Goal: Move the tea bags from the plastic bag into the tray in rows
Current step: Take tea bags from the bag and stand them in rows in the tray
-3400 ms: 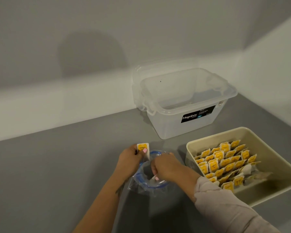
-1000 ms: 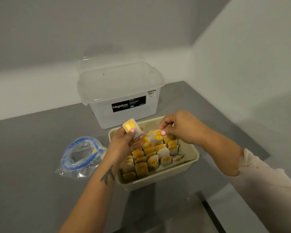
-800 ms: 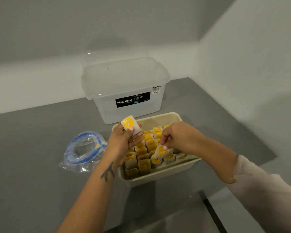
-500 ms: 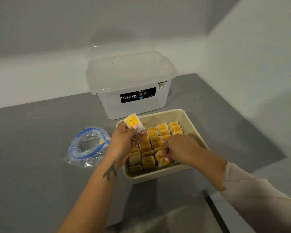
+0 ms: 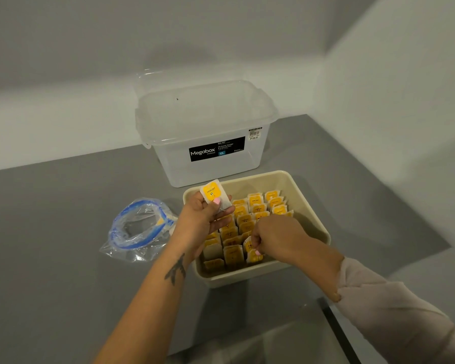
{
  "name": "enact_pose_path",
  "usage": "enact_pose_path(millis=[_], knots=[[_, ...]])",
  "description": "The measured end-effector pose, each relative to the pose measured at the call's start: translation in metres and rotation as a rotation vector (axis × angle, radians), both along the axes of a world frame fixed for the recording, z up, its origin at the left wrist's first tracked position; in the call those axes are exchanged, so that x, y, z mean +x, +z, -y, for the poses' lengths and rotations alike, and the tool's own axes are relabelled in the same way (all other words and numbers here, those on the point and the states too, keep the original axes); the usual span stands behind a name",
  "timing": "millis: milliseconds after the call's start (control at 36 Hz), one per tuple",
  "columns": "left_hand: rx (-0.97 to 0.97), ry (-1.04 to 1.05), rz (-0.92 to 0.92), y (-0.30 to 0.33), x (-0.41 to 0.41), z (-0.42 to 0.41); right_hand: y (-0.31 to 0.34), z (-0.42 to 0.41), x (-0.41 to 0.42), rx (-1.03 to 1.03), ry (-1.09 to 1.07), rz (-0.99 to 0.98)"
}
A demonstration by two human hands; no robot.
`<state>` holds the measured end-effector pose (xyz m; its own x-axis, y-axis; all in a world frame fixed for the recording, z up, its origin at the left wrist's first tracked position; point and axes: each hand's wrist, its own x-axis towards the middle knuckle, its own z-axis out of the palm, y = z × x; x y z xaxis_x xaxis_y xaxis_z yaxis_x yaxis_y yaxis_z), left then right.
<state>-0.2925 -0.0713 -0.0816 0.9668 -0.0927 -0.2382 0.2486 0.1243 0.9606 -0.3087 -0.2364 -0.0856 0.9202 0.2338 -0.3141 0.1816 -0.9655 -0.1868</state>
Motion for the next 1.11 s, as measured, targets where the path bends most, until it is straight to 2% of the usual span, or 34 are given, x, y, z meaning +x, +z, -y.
enact_pose_path(millis=[306, 1111], knots=[[0.091, -0.037, -0.011, 0.0, 0.0, 0.001, 0.003, 0.003, -0.001, 0.007, 0.022, 0.01], [0.099, -0.081, -0.02, -0.011, 0.0, 0.004, 0.006, 0.007, -0.002, 0.064, 0.027, -0.013]])
